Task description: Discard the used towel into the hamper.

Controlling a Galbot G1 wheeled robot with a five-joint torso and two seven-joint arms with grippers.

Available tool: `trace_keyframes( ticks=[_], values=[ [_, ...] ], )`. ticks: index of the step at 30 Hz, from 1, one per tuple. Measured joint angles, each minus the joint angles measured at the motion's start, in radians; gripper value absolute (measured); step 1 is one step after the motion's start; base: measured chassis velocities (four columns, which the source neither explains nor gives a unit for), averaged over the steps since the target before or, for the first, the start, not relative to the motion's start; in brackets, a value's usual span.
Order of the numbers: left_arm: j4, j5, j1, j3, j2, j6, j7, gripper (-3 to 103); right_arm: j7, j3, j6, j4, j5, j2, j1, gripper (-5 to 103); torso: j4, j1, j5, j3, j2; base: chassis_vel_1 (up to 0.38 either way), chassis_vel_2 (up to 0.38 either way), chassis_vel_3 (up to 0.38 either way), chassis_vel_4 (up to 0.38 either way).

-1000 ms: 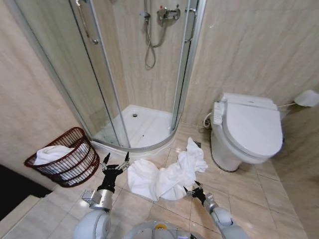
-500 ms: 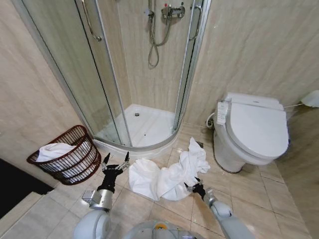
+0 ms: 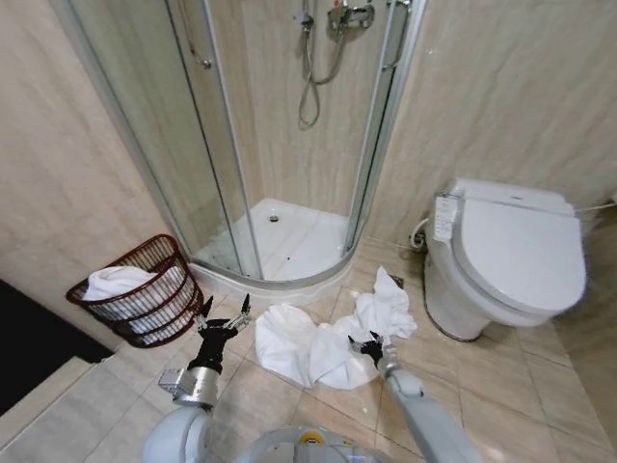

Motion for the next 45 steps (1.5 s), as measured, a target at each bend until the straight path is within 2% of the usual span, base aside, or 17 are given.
trace_keyframes(
  ticks=[1, 2, 3, 4, 5, 6, 9, 10, 11, 13, 15, 19, 21, 27, 37, 40, 45],
  values=[
    [0.0, 0.0, 0.0, 0.0, 0.0, 0.0, 0.0, 100, 0.088, 0.004, -0.015, -0.001, 0.021, 0.04, 0.005, 100, 0.0, 0.0, 0.0004, -0.002, -0.003, 0.057, 0.059, 0.023, 0.031],
    [0.0, 0.0, 0.0, 0.0, 0.0, 0.0, 0.0, 100, 0.088, 0.004, -0.015, -0.001, 0.021, 0.04, 0.005, 100, 0.0, 0.0, 0.0004, -0.002, -0.003, 0.057, 0.059, 0.023, 0.031],
    [0.0, 0.0, 0.0, 0.0, 0.0, 0.0, 0.0, 100, 0.138, 0.007, -0.02, 0.0, 0.034, 0.06, 0.007, 100, 0.0001, 0.0, 0.0006, -0.003, -0.004, 0.0, 0.0, 0.0, 0.0],
    [0.0, 0.0, 0.0, 0.0, 0.0, 0.0, 0.0, 100, 0.243, 0.019, -0.026, 0.014, 0.049, 0.099, 0.009, 100, -0.0001, 0.0, 0.0006, -0.004, -0.005, 0.0, 0.0, 0.0, 0.0],
    [0.0, 0.0, 0.0, 0.0, 0.0, 0.0, 0.0, 100, 0.291, 0.023, -0.029, 0.028, 0.047, 0.116, 0.007, 100, -0.0002, 0.0, 0.0, -0.005, -0.005, 0.0, 0.0, 0.0, 0.0],
    [0.0, 0.0, 0.0, 0.0, 0.0, 0.0, 0.0, 100, 0.291, 0.023, -0.029, 0.028, 0.047, 0.116, 0.007, 100, -0.0002, 0.0, 0.0, -0.005, -0.005, 0.0, 0.0, 0.0, 0.0],
    [0.0, 0.0, 0.0, 0.0, 0.0, 0.0, 0.0, 100, 0.412, 0.037, -0.03, 0.05, -0.005, 0.152, 0.009, 100, -0.0003, -0.001, 0.0002, -0.005, -0.005, 0.0, 0.0, 0.0, 0.0],
    [0.0, 0.0, 0.0, 0.0, 0.0, 0.0, 0.0, 100, 0.412, 0.037, -0.03, 0.05, -0.005, 0.152, 0.009, 100, -0.0003, -0.001, 0.0002, -0.005, -0.005, 0.0, 0.0, 0.0, 0.0],
    [0.0, 0.0, 0.0, 0.0, 0.0, 0.0, 0.0, 100, 0.444, 0.042, -0.03, 0.048, -0.013, 0.159, 0.013, 100, -0.0003, 0.0, 0.0002, -0.004, -0.005, 0.0, 0.0, 0.0, 0.0],
    [0.0, 0.0, 0.0, 0.0, 0.0, 0.0, 0.0, 100, 0.508, 0.052, -0.045, 0.06, 0.003, 0.171, 0.016, 100, -0.0002, 0.0, 0.0003, -0.004, -0.004, 0.0, 0.0, 0.0, 0.0],
    [0.0, 0.0, 0.0, 0.0, 0.0, 0.0, 0.0, 100, 0.532, 0.052, -0.058, 0.089, 0.022, 0.172, 0.008, 100, -0.0003, 0.0, 0.0003, -0.003, -0.003, 0.0, 0.0, 0.0, 0.0],
    [0.0, 0.0, 0.0, 0.0, 0.0, 0.0, 0.0, 100, 0.536, 0.048, -0.074, 0.142, 0.076, 0.166, -0.022, 100, -0.0003, 0.0, 0.0004, -0.002, -0.002, 0.0, 0.0, 0.0, 0.0],
    [0.0, 0.0, 0.0, 0.0, 0.0, 0.0, 0.0, 100, 0.507, 0.051, -0.107, 0.184, 0.159, 0.158, -0.049, 100, -0.0003, 0.0, 0.0003, -0.002, -0.001, 0.0, 0.0, 0.0, 0.0],
    [0.0, 0.0, 0.0, 0.0, 0.0, 0.0, 0.0, 100, 0.503, 0.057, -0.13, 0.228, 0.217, 0.159, -0.093, 100, -0.0003, 0.0, 0.0006, -0.001, 0.0, 0.0, 0.0, 0.0, 0.0],
    [0.0, 0.0, 0.0, 0.0, 0.0, 0.0, 0.0, 100, 0.466, 0.105, -0.142, 0.131, 0.276, 0.14, -0.065, 100, -0.0003, 0.001, 0.0006, 0.0, 0.002, 0.0, 0.0, 0.0, 0.0],
    [0.0, 0.0, 0.0, 0.0, 0.0, 0.0, 0.0, 100, 0.41, 0.13, -0.177, 0.063, 0.335, 0.115, -0.021, 100, -0.0003, 0.002, 0.0005, 0.001, 0.003, 0.0, 0.0, 0.0, 0.0],
    [0.0, 0.0, 0.0, 0.0, 0.0, 0.0, 0.0, 100, 0.375, 0.146, -0.201, 0.017, 0.402, 0.1, -0.005, 100, -0.0003, 0.002, 0.0006, 0.001, 0.003, 0.0, 0.0, 0.0, 0.0]
  ],
)
